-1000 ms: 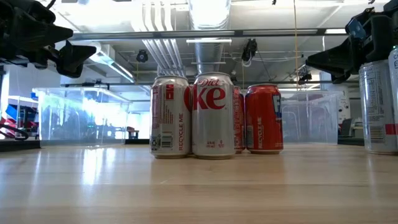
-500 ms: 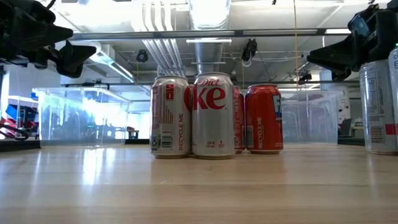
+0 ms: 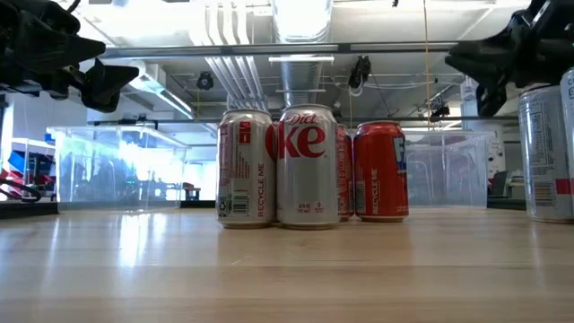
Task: Sort soda cans
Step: Move the transparent bin to the top center of the table
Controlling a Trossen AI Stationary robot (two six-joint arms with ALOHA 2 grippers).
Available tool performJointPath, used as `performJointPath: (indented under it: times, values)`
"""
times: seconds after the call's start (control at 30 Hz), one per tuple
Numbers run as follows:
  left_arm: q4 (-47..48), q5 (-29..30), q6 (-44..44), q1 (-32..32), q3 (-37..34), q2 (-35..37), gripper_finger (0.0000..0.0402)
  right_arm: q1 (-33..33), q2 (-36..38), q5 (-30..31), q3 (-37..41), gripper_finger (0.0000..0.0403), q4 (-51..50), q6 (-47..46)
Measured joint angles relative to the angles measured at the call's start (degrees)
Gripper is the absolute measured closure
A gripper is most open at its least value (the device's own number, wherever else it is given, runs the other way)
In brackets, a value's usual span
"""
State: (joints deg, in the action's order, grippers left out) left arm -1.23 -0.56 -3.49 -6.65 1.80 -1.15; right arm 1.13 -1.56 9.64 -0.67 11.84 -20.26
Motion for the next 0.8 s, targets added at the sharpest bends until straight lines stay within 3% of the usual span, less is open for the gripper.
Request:
performJointPath:
  times: [0.07, 0.17, 0.33, 0.53, 0.63, 0.8]
  values:
    - [0.0, 0.0, 0.0, 0.0, 0.0, 0.0, 0.0141, 0.0, -0.1, 0.3, 0.0, 0.0341, 1.0, -0.3]
    - [0.0, 0.0, 0.0, 0.0, 0.0, 0.0, 0.0141, 0.0, -1.3, 6.5, -1.9, 0.0332, 0.5, -6.8]
    - [0.0, 0.0, 0.0, 0.0, 0.0, 0.0, 0.0141, 0.0, -5.1, 9.9, -12.6, 0.0302, -7.0, -4.9]
    - [0.0, 0.0, 0.0, 0.0, 0.0, 0.0, 0.0141, 0.0, -15.5, 11.1, -28.0, 0.0258, -17.3, 5.2]
    - [0.0, 0.0, 0.0, 0.0, 0.0, 0.0, 0.0141, 0.0, -22.1, 16.0, -33.9, 0.0235, -20.4, 2.0]
    - [0.0, 0.0, 0.0, 0.0, 0.0, 0.0, 0.0141, 0.0, -31.5, 15.8, -42.2, 0.0205, -27.1, -0.2]
